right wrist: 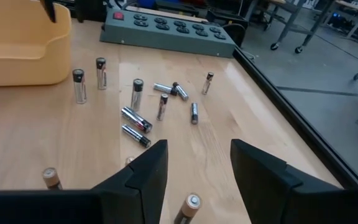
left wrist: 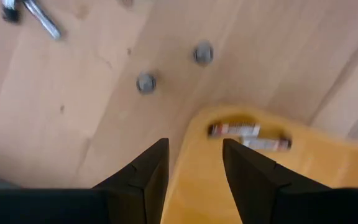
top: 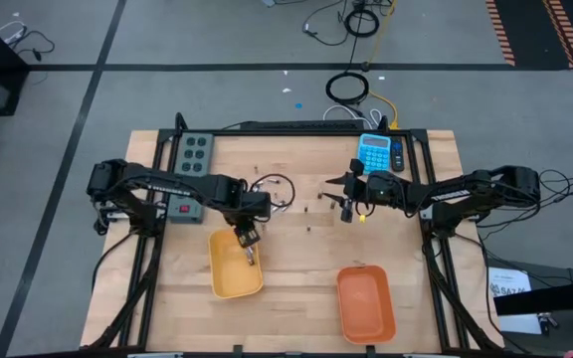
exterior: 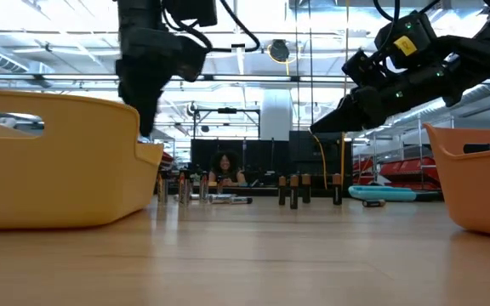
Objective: Sort batteries
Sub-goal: Put the silver battery into the yellow bin
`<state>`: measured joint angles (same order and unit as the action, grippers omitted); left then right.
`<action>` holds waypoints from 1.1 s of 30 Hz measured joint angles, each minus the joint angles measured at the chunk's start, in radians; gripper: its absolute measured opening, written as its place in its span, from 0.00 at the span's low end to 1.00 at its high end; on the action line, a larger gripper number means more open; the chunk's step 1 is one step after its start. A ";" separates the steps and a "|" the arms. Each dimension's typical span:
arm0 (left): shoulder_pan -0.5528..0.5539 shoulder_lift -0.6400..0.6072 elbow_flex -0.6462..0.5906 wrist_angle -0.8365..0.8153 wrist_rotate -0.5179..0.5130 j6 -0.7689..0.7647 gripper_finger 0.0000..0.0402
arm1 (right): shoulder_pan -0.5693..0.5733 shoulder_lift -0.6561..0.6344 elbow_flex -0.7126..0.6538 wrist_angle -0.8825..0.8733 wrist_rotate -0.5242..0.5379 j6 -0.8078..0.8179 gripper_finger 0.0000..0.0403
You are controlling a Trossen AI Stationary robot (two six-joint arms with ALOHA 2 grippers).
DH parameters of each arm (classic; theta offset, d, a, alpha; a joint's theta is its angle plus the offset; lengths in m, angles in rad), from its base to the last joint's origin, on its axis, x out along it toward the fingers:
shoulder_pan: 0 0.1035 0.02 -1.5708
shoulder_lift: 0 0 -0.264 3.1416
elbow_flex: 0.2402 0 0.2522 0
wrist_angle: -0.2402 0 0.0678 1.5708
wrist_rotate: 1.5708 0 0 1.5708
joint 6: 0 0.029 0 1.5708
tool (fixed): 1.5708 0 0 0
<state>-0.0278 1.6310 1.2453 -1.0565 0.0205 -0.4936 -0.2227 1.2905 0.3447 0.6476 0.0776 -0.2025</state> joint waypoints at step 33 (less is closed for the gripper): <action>-0.166 -0.020 -0.020 -0.218 0.083 -0.104 0.40 | -0.006 0.000 0.000 -0.010 0.000 0.015 0.41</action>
<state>-0.1933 1.6110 1.2253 -1.2749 0.1032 -0.5973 -0.2287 1.2905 0.3447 0.6380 0.0772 -0.1871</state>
